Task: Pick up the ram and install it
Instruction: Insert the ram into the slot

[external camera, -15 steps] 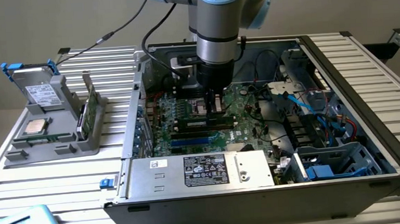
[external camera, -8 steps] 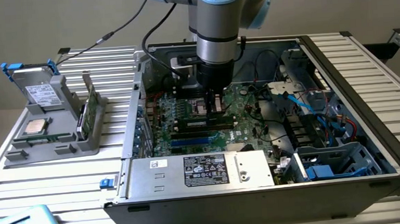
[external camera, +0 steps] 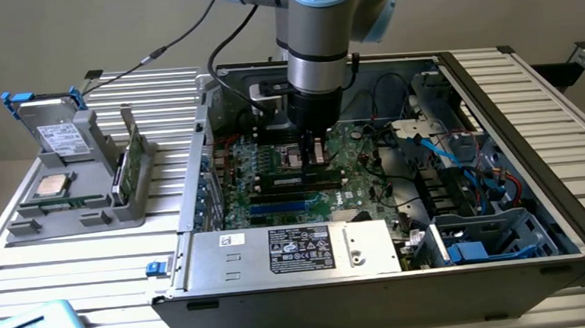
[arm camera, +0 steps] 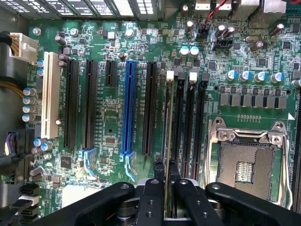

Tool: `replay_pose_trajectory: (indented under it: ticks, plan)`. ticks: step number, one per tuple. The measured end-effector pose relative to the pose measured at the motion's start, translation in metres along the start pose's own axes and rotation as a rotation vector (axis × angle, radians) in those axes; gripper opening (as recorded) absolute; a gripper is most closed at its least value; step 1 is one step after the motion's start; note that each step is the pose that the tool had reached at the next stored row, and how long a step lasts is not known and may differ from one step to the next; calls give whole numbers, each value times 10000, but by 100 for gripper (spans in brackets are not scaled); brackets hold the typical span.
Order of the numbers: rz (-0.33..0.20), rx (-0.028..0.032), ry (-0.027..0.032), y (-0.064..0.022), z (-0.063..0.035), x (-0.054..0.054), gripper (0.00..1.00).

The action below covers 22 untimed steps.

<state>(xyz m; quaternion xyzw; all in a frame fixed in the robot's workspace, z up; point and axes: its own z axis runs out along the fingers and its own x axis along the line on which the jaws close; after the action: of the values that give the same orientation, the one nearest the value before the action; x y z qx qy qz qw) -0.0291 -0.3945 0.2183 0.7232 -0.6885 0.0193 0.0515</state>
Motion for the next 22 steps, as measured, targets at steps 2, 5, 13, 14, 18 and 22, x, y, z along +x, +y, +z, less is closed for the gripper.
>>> replay_pose_trajectory:
  ticks: [2,5,13,14,18,22]
  plan:
    - [3,-1,3,0,-1,-9,14]
    - [2,-2,7,-1,-2,-12,14]
    - [3,-2,6,-1,5,-14,14]
    - [3,-2,5,-1,8,-14,14]
    - [3,-2,7,-1,20,-15,14]
    - [3,-4,17,-2,30,-16,14]
